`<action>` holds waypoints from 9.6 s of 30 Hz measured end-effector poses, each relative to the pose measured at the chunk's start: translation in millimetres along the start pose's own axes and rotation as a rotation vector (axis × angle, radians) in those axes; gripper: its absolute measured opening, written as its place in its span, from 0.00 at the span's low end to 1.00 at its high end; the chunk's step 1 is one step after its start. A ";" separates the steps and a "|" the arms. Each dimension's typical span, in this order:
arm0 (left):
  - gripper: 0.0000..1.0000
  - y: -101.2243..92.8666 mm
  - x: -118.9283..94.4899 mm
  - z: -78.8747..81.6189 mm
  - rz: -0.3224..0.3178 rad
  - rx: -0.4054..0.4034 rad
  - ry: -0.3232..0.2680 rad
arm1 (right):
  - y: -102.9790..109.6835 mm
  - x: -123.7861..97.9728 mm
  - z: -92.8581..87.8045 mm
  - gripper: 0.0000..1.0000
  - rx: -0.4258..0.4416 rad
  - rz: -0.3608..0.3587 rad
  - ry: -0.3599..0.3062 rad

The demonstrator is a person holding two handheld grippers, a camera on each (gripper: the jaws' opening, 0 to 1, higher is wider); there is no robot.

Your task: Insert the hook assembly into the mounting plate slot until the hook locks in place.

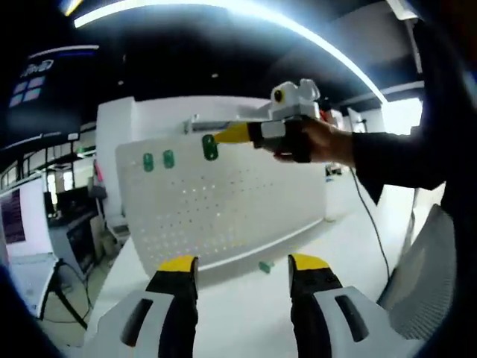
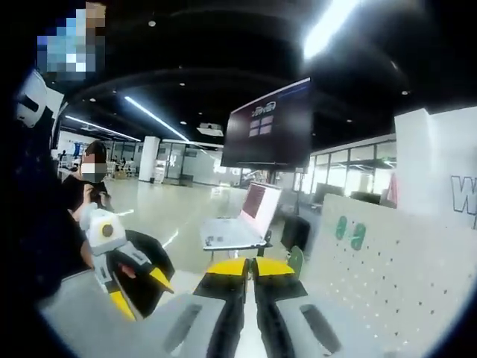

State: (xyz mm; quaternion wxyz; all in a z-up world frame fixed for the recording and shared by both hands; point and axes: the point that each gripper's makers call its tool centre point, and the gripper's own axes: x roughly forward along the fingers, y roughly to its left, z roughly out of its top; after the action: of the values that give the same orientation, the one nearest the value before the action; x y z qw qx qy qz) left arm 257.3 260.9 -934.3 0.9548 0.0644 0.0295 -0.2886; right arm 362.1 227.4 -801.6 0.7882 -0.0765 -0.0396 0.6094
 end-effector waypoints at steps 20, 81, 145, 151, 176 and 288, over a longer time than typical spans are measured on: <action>0.51 -7.6 6.4 -11.0 -0.035 0.019 0.059 | -79.6 1.7 -3.4 0.01 0.008 -0.157 -0.005; 0.49 -6.7 7.3 -15.8 -0.030 0.005 0.084 | -130.1 32.9 -20.5 0.01 -0.036 -0.106 0.041; 0.48 -10.4 7.4 -15.4 -0.057 0.015 0.079 | -122.4 37.8 -18.9 0.00 -0.037 -0.070 -0.006; 0.47 -10.1 7.6 -17.0 -0.055 0.017 0.089 | -130.1 33.3 -17.1 0.00 -0.015 -0.073 -0.030; 0.47 -9.9 8.1 -19.5 -0.049 0.019 0.103 | -138.7 24.9 -25.8 0.02 -0.106 -0.142 0.019; 0.45 -29.2 64.4 10.0 -0.183 0.111 0.118 | -18.4 -137.8 -168.3 0.23 0.257 -0.441 0.107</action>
State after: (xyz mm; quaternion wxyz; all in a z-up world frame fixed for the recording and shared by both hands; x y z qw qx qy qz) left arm 294.9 200.2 -933.5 0.9160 0.1311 0.0755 -0.3715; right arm 370.8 77.5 -960.0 0.9062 0.0027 0.0642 0.4180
